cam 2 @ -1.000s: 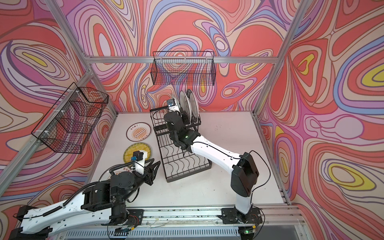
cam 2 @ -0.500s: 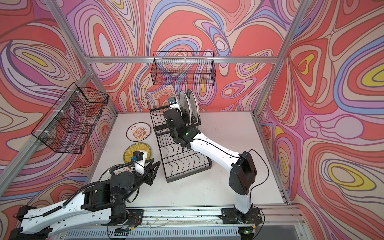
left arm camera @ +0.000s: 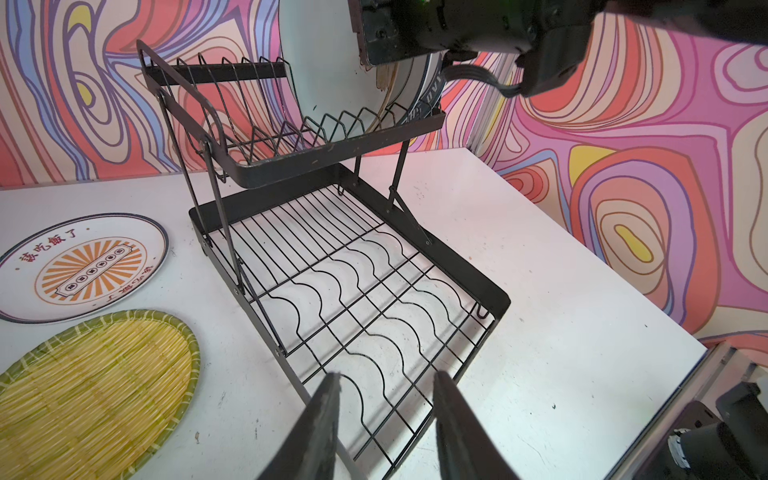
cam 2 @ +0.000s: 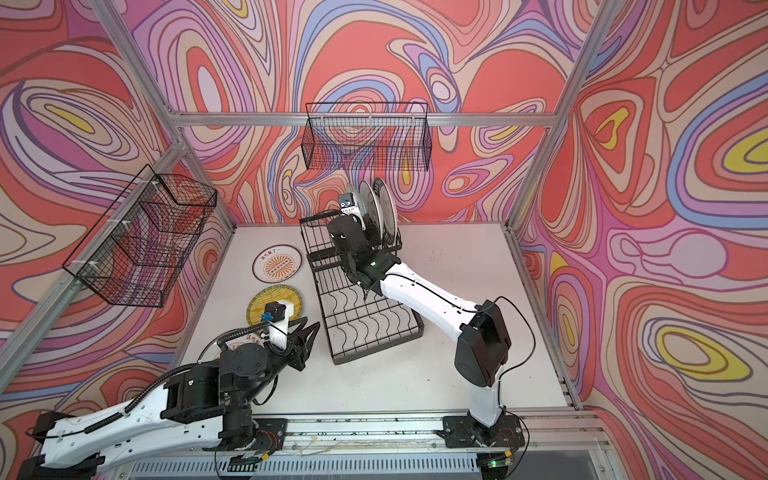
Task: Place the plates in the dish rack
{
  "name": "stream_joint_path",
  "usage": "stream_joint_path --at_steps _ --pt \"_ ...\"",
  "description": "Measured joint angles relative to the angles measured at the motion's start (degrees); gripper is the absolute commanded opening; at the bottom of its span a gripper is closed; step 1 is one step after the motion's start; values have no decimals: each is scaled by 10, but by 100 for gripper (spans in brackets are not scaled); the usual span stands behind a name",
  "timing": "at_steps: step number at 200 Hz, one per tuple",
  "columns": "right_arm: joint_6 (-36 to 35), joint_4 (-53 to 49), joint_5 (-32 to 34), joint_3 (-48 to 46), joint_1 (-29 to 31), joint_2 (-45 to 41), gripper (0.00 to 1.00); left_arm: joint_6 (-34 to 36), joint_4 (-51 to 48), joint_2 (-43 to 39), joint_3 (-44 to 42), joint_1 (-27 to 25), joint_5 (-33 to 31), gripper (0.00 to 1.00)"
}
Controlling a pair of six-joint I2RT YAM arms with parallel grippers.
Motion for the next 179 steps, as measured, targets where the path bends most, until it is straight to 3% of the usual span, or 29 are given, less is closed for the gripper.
stream_joint_path --at_steps 87,130,179 --pt "-20 12 -26 13 0 -6 47 -2 0 2 0 0 0 41" --pt "-18 21 -56 -19 0 -63 53 -2 0 9 0 0 0 42" --pt "-6 30 -170 -68 0 -152 60 -8 -2 15 0 0 -7 42"
